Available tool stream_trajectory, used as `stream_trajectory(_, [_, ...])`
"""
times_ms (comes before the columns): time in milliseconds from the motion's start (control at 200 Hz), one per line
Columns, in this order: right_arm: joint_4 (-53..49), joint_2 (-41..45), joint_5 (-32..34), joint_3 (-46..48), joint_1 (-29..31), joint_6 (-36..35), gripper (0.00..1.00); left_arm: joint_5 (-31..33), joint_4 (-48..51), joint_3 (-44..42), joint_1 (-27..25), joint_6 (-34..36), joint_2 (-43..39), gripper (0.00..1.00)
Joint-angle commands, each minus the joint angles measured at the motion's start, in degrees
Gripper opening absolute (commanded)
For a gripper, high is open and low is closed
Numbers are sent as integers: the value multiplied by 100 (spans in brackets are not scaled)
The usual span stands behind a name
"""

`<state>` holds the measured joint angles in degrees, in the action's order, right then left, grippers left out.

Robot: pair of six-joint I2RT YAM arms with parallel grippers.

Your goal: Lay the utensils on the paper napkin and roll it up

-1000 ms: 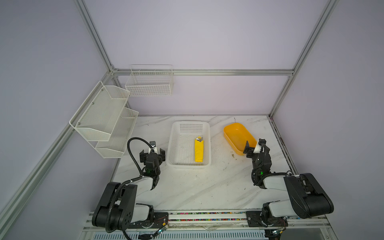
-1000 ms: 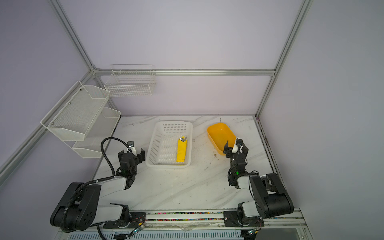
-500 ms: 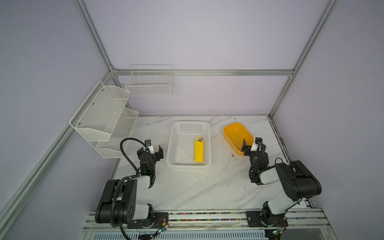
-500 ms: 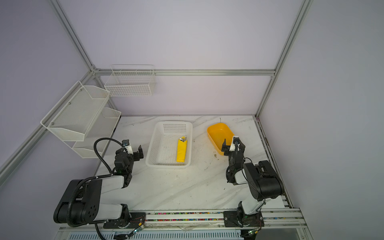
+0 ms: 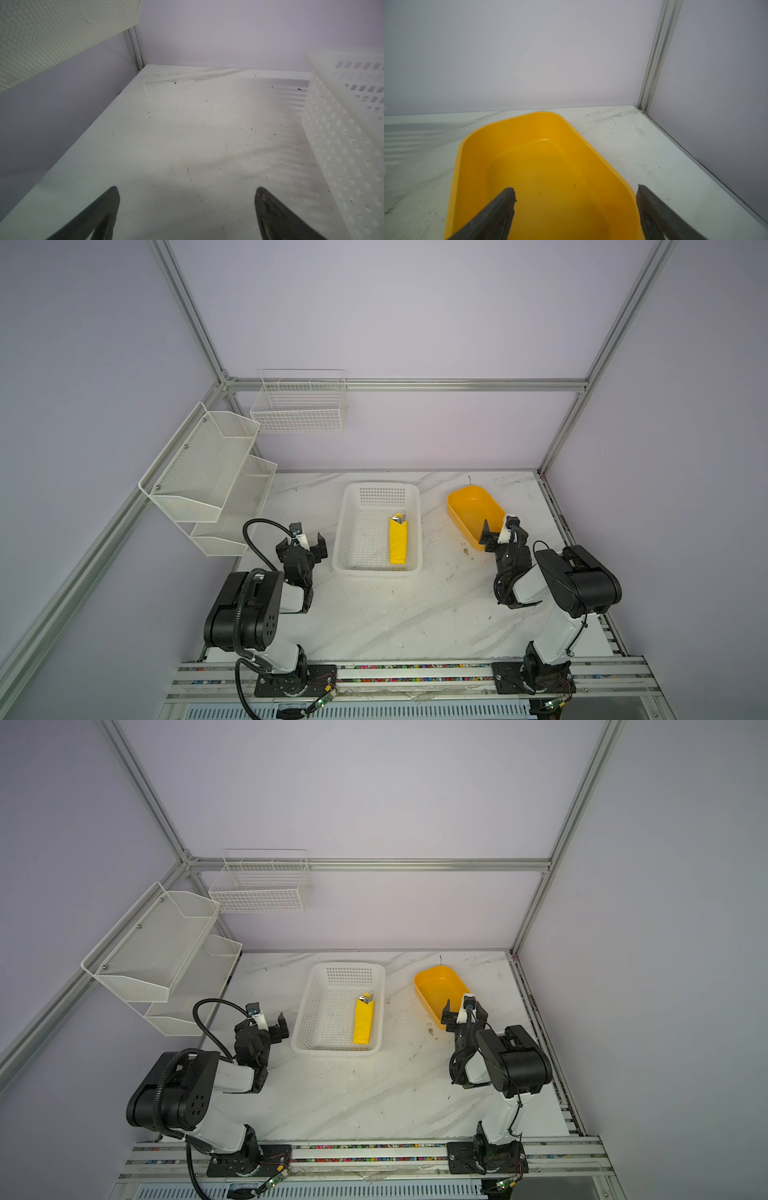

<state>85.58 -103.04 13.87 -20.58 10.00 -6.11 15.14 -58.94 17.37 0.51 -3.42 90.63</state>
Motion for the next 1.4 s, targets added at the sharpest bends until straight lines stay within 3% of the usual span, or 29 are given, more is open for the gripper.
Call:
stream_trajectory(0, [-354, 52, 420, -366, -22, 202, 94, 365, -281, 8, 31, -168, -96, 100])
stream_trajectory(160, [-461, 11, 613, -449, -55, 316, 97, 78, 112, 232, 32, -48, -71, 100])
stream_trajectory(1395, [-508, 35, 599, -465, -75, 322, 98, 93, 181, 273, 22, 1, -84, 100])
